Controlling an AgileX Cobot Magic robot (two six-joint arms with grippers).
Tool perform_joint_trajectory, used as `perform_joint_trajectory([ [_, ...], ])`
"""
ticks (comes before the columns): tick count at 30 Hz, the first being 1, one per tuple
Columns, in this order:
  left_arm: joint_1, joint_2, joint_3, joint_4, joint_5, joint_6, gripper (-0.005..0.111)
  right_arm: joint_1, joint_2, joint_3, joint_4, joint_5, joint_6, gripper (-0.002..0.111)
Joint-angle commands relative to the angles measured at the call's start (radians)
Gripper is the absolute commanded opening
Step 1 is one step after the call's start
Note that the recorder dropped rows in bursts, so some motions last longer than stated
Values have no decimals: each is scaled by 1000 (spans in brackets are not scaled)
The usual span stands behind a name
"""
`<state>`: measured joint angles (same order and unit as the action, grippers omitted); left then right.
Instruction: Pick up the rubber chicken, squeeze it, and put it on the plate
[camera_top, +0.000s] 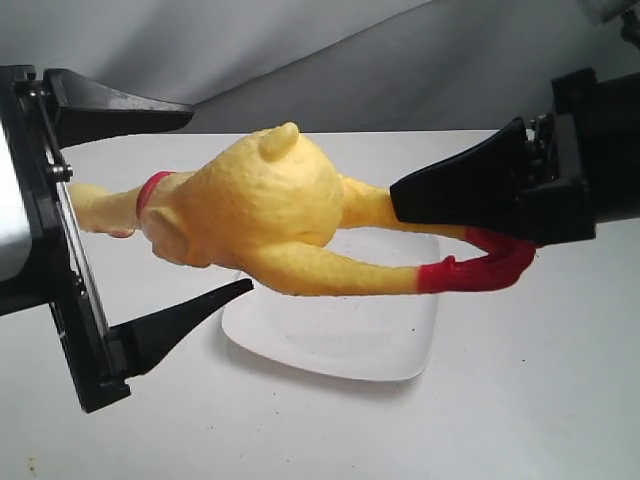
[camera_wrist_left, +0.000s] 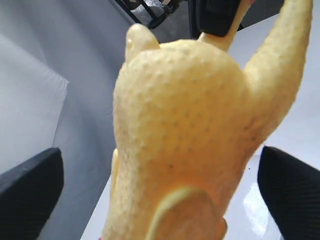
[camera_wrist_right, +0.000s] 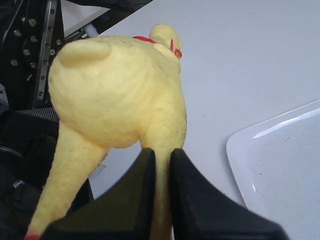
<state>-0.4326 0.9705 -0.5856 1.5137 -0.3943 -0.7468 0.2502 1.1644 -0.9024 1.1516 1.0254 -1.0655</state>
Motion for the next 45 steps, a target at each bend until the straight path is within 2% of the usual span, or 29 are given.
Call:
perform_joint_trajectory([
  [1, -1, 4, -1, -17, 3, -14, 94, -1, -5, -3, 34, 7, -4, 0],
  [4, -1, 4, -1, -17, 3, -16, 74, -1, -5, -3, 34, 7, -4, 0],
  [10, -1, 4, -1, -13, 3, -95, 4, -1, -5, -3, 34, 7, -4, 0],
  [11, -1, 4, -1, -10, 3, -90, 0, -1, -5, -3, 34, 7, -4, 0],
  [17, -1, 4, -1, -10, 7, -90, 1, -1, -5, -3, 34, 7, -4, 0],
  [20, -1, 4, -1, -10, 9, -90, 5, -1, -5, -3, 34, 7, -4, 0],
  [22, -1, 4, -1, -10, 9, -90, 20, -1, -5, -3, 34, 7, -4, 0],
  [24, -1, 4, -1, -16, 9, -90, 45, -1, -5, -3, 34, 7, -4, 0],
  [27, -1, 4, -1, -27, 7, -90, 94, -1, -5, -3, 34, 7, -4, 0],
  [28, -1, 4, -1, -51, 6, -90, 104, -1, -5, -3, 34, 7, -4, 0],
  [33, -1, -50, -1, -181, -45, -94, 100, -1, -5, -3, -16, -89, -6, 0],
  [39, -1, -226, -1, -203, -54, -91, 99, -1, 2, -3, -95, -321, -8, 0],
  [45, -1, -374, -1, -207, -37, -193, 99, -1, 124, -3, -79, -390, -123, 0],
])
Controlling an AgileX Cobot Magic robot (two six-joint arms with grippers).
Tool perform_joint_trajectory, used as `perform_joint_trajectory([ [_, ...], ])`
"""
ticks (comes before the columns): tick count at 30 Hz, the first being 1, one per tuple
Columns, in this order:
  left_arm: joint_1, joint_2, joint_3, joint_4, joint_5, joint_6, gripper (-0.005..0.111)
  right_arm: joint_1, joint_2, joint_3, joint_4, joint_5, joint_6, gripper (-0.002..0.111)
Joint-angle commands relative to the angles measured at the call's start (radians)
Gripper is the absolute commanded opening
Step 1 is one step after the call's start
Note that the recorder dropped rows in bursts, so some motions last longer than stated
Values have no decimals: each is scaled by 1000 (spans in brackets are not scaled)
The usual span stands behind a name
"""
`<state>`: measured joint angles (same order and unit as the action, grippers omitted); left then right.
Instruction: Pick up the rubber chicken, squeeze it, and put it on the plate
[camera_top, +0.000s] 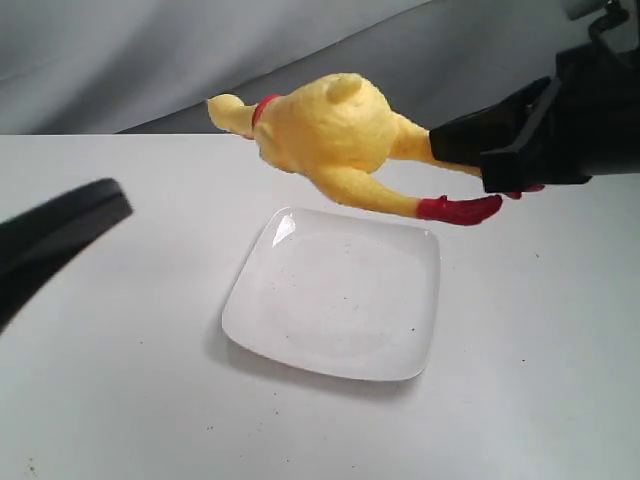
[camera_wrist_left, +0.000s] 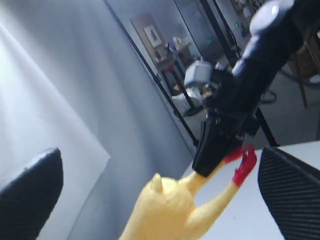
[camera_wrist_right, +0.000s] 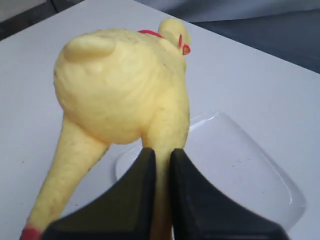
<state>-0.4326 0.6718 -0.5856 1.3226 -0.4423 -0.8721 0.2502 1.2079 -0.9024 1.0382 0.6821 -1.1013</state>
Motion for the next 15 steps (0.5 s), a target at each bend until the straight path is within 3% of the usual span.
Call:
perform_joint_trajectory([
  [1, -1, -92, -1, -16, 16, -70, 99, -1, 103, -3, 49, -63, -113, 0],
  [8, -1, -137, -1, 3, 106, -70, 99, -1, 259, -3, 162, -133, -333, 0],
  [15, -1, -137, -1, 3, 158, -70, 99, -1, 386, -3, 168, -171, -382, 0],
])
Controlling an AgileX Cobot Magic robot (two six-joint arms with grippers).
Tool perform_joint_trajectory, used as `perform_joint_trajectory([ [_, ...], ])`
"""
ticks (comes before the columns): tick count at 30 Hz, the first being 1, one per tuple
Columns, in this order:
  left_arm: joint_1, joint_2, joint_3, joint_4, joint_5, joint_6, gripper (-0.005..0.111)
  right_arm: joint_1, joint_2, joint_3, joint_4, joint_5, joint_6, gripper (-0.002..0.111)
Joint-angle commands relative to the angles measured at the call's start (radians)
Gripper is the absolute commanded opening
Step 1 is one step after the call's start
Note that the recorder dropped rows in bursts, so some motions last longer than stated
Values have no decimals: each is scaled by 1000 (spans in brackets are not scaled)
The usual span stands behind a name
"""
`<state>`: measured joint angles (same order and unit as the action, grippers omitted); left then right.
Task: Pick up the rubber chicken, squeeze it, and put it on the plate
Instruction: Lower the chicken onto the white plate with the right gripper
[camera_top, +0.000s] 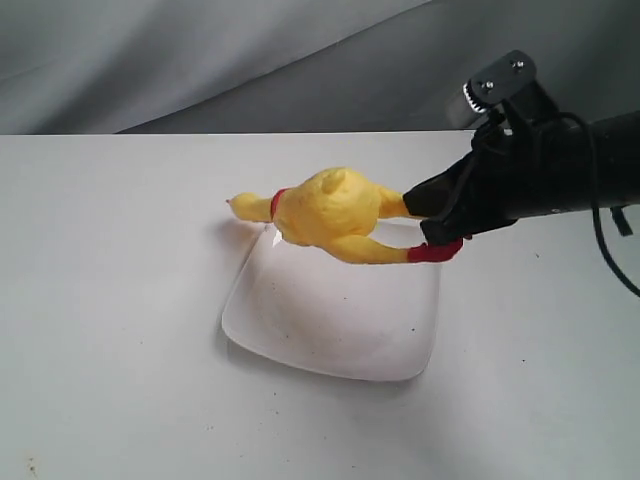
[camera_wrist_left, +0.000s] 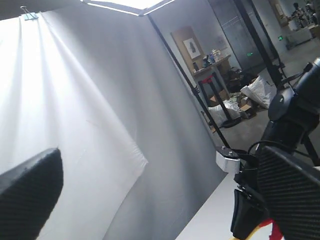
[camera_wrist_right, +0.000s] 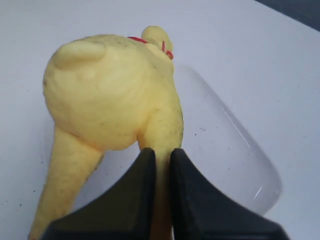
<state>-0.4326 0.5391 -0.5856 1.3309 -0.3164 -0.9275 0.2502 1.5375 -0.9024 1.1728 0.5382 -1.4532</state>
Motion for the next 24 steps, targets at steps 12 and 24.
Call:
perform_joint_trajectory([
  [12, -1, -5, -1, -5, 36, -14, 99, -1, 122, 99, -124, -212, 47, 0],
  [24, -1, -5, -1, -5, 95, -14, 99, -1, 122, 137, -122, -267, 191, 47],
])
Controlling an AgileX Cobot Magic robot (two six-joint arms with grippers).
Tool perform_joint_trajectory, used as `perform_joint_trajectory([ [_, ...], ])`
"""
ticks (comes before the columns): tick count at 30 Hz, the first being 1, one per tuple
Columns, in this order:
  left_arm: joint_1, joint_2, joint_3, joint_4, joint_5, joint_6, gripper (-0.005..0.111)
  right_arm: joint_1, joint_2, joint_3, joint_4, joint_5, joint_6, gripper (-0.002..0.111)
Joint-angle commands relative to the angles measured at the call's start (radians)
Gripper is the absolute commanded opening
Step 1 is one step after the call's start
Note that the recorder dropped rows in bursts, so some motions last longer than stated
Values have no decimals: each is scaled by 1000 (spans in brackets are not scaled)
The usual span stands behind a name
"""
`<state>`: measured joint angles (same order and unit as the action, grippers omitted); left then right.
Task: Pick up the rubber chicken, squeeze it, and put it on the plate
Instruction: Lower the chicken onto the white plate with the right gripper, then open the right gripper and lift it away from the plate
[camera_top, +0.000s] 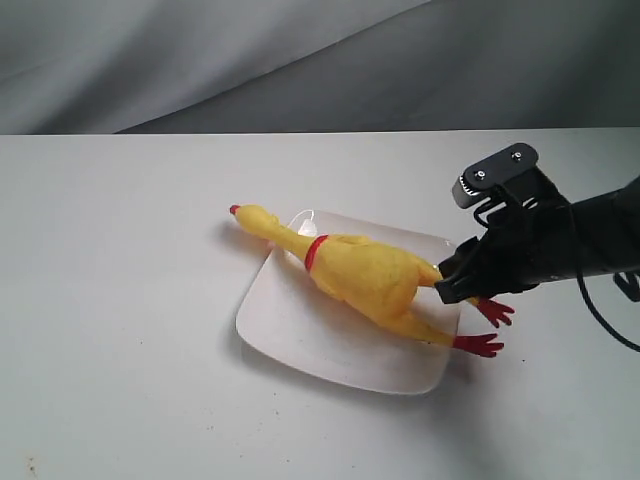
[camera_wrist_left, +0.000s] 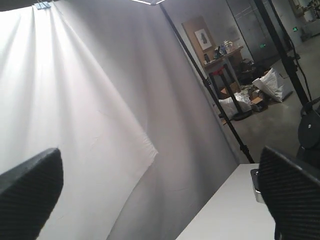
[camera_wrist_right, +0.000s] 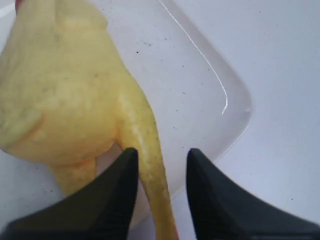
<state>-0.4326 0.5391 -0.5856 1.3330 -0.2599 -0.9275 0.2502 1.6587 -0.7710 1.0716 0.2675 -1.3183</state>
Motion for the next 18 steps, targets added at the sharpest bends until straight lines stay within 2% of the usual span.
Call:
perform_joint_trajectory([
  [1, -1, -5, -1, -7, 47, -14, 99, -1, 0, 6, -34, 6, 72, 50],
  [3, -1, -5, -1, -7, 60, -14, 99, -1, -6, 6, -40, 6, 90, 50],
  [7, -1, -5, -1, -12, 135, -16, 98, -1, -119, 6, -42, -17, 93, 41],
  [9, -1, -5, -1, -20, 206, -18, 84, -1, -227, 6, -42, -41, 97, 27],
  [11, -1, -5, -1, -20, 260, -60, 43, -1, -379, 6, -42, -42, 97, 6],
  [12, -1, -5, -1, -20, 260, -92, 31, -1, -433, 6, -42, -34, 97, 0],
  [13, -1, -5, -1, -20, 260, -147, 9, -1, -503, 6, -42, -20, 94, 0],
  [14, -1, -5, -1, -18, 260, -177, 0, -1, -561, 6, -42, -9, 94, 0],
  [18, -1, -5, -1, -19, 260, -306, 0, 16, -769, 6, -42, 50, 94, 0],
])
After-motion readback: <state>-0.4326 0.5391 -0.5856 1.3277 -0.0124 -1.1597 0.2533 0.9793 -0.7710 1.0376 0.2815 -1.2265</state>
